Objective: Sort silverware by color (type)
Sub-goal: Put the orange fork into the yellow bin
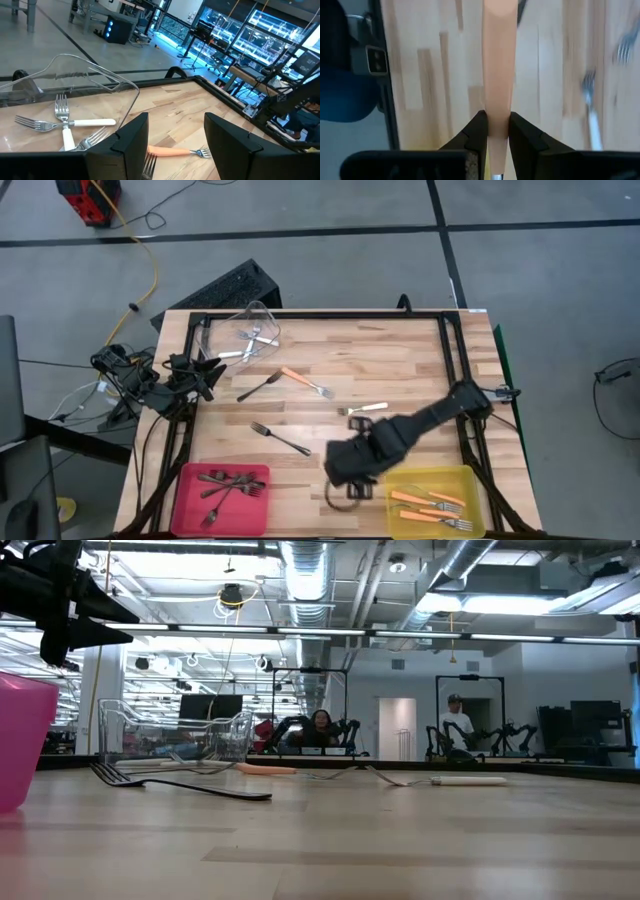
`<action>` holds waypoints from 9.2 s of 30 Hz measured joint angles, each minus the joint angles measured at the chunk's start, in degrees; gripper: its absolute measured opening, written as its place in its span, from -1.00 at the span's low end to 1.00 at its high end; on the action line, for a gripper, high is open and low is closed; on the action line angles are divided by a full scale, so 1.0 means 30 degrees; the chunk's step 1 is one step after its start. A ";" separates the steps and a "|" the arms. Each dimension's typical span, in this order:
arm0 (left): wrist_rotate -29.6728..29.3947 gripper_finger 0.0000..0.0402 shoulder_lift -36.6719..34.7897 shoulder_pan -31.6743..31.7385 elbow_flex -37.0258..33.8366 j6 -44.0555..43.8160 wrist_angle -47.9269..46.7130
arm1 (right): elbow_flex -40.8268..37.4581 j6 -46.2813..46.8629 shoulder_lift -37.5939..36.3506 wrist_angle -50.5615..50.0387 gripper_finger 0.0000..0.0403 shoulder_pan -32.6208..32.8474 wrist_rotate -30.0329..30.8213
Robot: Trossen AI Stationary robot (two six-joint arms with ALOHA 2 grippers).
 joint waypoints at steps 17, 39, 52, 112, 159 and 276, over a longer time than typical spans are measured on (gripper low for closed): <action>-0.0448 -0.11 -0.0001 0.0001 -0.0001 -0.0007 0.0006 | -0.0087 0.7471 -0.0015 -0.1337 -0.57 0.4666 0.1524; -0.0661 -0.11 0.0000 -0.0004 0.0005 -0.0007 0.0005 | -0.3504 1.8066 -0.0680 -0.1372 -0.57 0.8834 0.0589; -0.0996 -0.11 -0.0007 -0.0001 0.0004 -0.0299 -0.0047 | -1.2475 1.7673 -0.5621 -0.0745 -0.57 0.9740 -0.0311; -0.1092 -0.11 -0.0007 -0.0005 0.0005 -0.0299 -0.0068 | -2.3549 1.1737 -0.6965 1.2021 -0.57 0.8733 -0.1202; -0.0823 -0.11 0.0000 -0.0005 -0.0002 -0.0291 -0.0068 | -2.2445 1.0946 -0.6972 1.0360 -0.16 0.7440 -0.2969; -0.0612 -0.11 -0.0006 -0.0001 0.0001 -0.0219 -0.0073 | -1.7296 -0.6882 0.0539 2.5163 -0.36 -1.1670 0.1183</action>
